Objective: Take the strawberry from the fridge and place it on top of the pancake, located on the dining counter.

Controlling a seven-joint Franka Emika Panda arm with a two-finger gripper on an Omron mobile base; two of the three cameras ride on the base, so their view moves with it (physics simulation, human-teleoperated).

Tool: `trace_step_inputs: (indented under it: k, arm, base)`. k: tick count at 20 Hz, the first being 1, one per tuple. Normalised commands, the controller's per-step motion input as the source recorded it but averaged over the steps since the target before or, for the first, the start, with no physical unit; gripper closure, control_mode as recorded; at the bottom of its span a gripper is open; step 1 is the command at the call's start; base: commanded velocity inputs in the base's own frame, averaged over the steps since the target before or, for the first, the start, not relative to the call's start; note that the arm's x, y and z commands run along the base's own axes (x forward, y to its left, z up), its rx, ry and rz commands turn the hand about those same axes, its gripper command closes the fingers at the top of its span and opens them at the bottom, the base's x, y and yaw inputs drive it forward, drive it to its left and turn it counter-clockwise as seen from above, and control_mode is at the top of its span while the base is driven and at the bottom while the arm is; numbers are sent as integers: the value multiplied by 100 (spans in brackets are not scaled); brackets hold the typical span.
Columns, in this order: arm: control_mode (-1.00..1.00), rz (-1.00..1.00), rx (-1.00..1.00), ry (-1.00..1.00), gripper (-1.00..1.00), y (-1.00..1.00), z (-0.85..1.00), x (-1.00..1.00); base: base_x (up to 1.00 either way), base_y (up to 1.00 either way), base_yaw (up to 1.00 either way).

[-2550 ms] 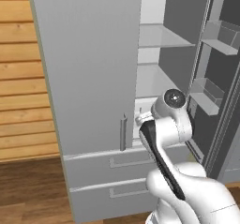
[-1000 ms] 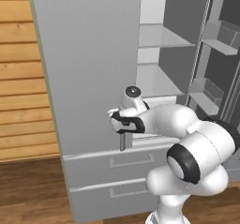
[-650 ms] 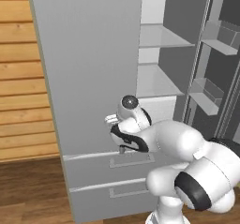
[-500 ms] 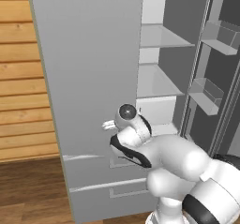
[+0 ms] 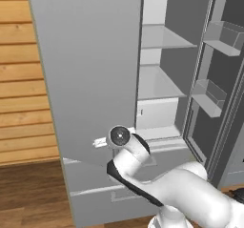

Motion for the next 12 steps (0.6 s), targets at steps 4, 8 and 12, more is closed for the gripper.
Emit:
trace_step_inputs:
  k: [4, 8, 12]
  arm:
    - [-100, -2, 2, -1, -100, 27, 41, -69]
    - [-100, 0, 16, -8, -100, -34, 88, -79]
    - [-100, 0, 20, -6, -100, -62, 96, -54]
  base:
    - [0, 0, 0]
    - [0, 0, 0]
    - [0, 0, 0]
